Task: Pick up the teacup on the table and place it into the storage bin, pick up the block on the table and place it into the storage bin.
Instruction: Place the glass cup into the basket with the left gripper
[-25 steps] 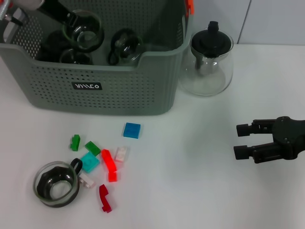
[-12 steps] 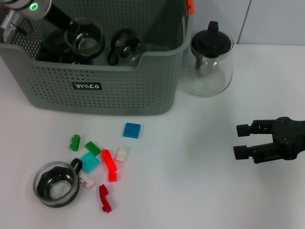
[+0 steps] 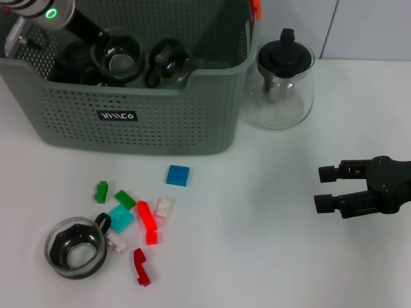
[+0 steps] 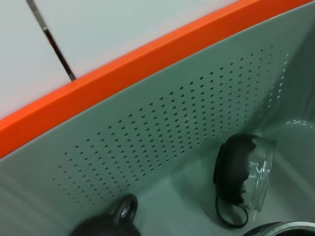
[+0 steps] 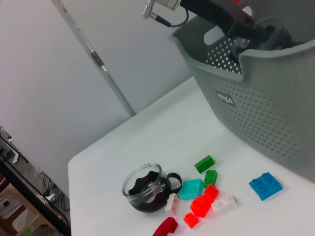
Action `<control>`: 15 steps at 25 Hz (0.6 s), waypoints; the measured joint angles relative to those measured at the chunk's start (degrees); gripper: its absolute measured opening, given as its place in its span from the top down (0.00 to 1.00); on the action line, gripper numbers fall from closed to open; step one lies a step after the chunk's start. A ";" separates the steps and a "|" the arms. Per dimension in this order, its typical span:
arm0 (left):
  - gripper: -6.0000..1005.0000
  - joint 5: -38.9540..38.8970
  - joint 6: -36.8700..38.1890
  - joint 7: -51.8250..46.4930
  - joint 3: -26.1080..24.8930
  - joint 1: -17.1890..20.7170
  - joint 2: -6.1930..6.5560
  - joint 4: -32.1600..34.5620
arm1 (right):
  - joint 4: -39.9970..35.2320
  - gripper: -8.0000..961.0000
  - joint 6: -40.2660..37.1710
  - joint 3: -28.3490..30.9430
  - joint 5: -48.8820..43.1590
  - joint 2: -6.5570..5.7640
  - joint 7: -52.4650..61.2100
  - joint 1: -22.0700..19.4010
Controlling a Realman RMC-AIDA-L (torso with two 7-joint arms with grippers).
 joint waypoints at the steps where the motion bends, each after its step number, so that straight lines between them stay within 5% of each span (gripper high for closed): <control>1: 0.92 0.00 -0.15 0.03 0.22 0.00 -0.01 0.00 | 0.00 0.02 0.00 0.00 0.00 0.00 0.00 -0.01; 15: 0.77 -0.10 0.06 0.03 -0.10 0.30 -0.02 1.36 | 0.00 0.02 -0.04 0.23 0.00 -0.13 -0.08 -0.38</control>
